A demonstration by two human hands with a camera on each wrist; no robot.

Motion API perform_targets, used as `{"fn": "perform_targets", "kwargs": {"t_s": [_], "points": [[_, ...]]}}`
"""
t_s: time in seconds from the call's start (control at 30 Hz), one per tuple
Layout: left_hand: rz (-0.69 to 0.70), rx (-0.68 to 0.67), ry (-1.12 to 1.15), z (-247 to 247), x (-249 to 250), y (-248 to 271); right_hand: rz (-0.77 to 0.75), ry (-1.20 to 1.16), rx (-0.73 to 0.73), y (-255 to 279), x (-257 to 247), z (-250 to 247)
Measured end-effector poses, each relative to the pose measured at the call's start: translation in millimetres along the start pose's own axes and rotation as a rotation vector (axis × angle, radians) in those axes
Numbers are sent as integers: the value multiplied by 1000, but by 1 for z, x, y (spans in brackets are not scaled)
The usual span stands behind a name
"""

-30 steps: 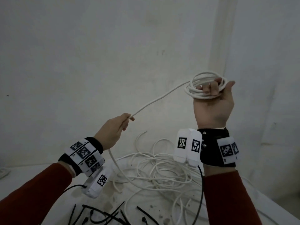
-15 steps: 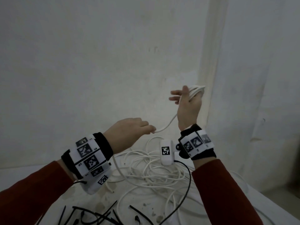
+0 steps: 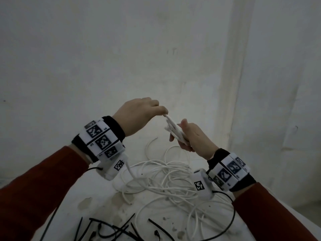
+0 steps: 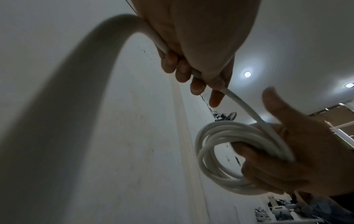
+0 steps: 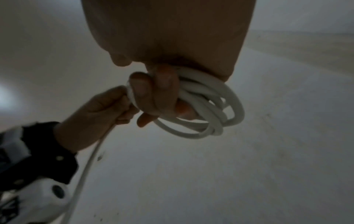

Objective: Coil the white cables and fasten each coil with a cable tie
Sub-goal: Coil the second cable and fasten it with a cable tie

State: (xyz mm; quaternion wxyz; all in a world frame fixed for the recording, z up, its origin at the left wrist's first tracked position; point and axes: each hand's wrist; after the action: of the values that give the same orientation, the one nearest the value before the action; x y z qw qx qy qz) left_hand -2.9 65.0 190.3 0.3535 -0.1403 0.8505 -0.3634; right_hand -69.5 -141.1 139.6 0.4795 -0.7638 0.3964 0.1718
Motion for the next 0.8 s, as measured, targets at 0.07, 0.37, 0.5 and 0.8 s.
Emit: {"fn": "perform_targets", "kwargs": {"t_s": [0.07,0.37,0.5,0.8], "points": [[-33,-11,42,2,-1,-3,-19,-51,-18,0,-7,2],[-331,158,455,22,0,-13,81,-585,180,-8,-35,-14],[-554,226,576,38,8,-8,71,-764,253,-10,-48,-28],[-844,128,941,109,38,28,-112,-1034,489,-19,-68,-73]]}}
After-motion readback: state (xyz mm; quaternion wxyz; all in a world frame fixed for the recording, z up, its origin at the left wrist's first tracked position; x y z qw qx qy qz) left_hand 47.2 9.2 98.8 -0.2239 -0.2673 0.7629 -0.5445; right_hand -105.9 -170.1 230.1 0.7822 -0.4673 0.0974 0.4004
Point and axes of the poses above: each hand's wrist, its own y-axis away from the middle knuckle, its own z-axis out of the palm, x = y × z, and after that the axes turned 2 degrees about x, right-handed
